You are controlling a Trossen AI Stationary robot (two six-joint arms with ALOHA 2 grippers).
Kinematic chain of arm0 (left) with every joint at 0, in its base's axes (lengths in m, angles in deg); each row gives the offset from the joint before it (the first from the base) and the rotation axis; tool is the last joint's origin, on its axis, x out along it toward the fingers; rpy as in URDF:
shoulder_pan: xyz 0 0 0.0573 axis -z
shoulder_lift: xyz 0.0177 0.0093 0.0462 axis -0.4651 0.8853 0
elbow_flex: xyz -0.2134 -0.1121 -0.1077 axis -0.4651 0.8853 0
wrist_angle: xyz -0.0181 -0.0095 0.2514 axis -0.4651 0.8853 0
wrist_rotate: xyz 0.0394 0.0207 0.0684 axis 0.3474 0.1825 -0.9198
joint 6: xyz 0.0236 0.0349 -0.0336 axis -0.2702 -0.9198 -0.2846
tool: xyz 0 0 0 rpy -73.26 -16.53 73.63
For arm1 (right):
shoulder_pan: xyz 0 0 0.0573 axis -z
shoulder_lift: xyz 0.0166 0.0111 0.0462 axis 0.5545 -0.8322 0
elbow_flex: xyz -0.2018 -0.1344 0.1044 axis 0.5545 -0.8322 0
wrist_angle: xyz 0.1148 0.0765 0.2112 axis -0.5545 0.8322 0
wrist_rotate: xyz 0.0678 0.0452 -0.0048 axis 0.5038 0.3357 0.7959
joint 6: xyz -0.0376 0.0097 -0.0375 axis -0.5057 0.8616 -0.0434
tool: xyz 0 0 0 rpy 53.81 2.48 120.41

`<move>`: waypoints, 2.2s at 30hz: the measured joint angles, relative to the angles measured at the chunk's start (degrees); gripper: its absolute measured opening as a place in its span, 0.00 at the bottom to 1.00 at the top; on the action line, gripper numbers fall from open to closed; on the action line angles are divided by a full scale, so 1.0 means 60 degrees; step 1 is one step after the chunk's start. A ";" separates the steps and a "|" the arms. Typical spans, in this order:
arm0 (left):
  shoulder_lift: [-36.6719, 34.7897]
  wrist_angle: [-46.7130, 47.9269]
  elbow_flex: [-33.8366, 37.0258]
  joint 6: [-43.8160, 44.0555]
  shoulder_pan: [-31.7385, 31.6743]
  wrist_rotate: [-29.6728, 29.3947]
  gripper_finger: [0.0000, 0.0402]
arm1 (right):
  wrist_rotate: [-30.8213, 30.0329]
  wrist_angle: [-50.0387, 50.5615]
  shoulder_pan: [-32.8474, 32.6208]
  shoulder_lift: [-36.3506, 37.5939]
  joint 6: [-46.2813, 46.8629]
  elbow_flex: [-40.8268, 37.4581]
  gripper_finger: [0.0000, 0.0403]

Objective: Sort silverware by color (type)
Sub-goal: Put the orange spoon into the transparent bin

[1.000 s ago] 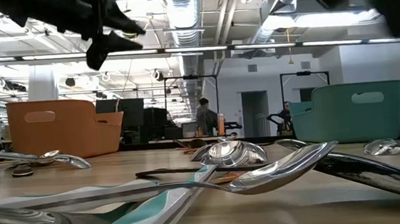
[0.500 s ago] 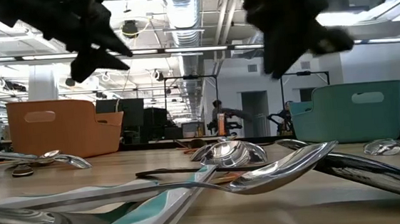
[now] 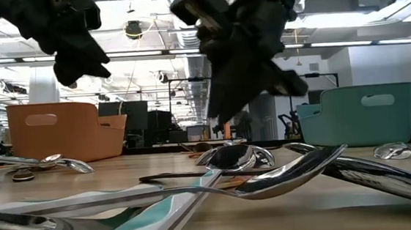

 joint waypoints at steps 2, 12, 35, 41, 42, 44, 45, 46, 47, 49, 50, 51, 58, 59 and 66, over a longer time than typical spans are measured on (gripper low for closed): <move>0.0003 0.0074 -0.0010 0.0135 -0.0018 -0.0170 0.35 | 0.0107 -0.0091 0.0021 -0.0268 -0.0095 0.0165 0.20; 0.0000 0.1397 -0.0006 0.1073 -0.0100 0.0114 0.35 | -0.0946 0.0359 0.0736 -0.0569 -0.0792 0.1478 0.20; -0.0858 0.0552 -0.0006 0.2104 0.0707 -0.0663 0.35 | -0.0825 0.1169 0.4156 -0.0744 -0.7357 0.1567 0.50; -0.0933 -0.0213 -0.0006 0.2394 0.0706 -0.1312 0.35 | -0.0825 0.0884 0.3944 -0.0754 -0.8191 0.1372 0.50; -0.0931 -0.0378 -0.0006 0.2345 0.0706 -0.1467 0.35 | -0.0824 0.0829 0.3896 -0.0752 -0.8250 0.1322 0.50; -0.0931 -0.0696 -0.0006 0.2328 0.0706 -0.1923 0.35 | -0.0891 0.0704 0.3850 -0.0754 -0.8263 0.1192 0.49; -0.0933 -0.0794 -0.0006 0.2357 0.0706 -0.2135 0.35 | -0.0971 0.0711 0.3843 -0.0754 -0.8148 0.1113 0.48; -0.0929 -0.0903 -0.0007 0.2388 0.0706 -0.2308 0.35 | -0.0982 0.0671 0.3864 -0.0748 -0.7948 0.1001 0.48; -0.0929 -0.1020 -0.0006 0.2391 0.0705 -0.2416 0.35 | -0.0974 0.0625 0.3924 -0.0747 -0.7752 0.0867 0.48; -0.0933 -0.1151 -0.0009 0.2394 0.0698 -0.2579 0.35 | -0.0922 0.0597 0.4034 -0.0754 -0.7580 0.0642 0.48; -0.0933 -0.1148 -0.0010 0.2394 0.0702 -0.2652 0.35 | -0.0874 0.0577 0.4061 -0.0758 -0.7582 0.0566 0.48; -0.0929 -0.1135 -0.0010 0.2395 0.0699 -0.2709 0.35 | -0.0883 0.0539 0.4092 -0.0758 -0.7645 0.0523 0.48; -0.0929 -0.1037 -0.0010 0.2394 0.0700 -0.2844 0.35 | -0.0120 0.0073 0.4072 -0.0754 -0.8182 0.0386 0.48; -0.0929 -0.0980 -0.0010 0.2393 0.0699 -0.2849 0.35 | -0.0134 0.0047 0.4053 -0.0751 -0.8286 0.0386 0.48; -0.0929 -0.0783 -0.0010 0.2223 0.0698 -0.2896 0.35 | -0.0526 -0.0543 0.4117 -0.0751 -0.8359 0.0221 0.48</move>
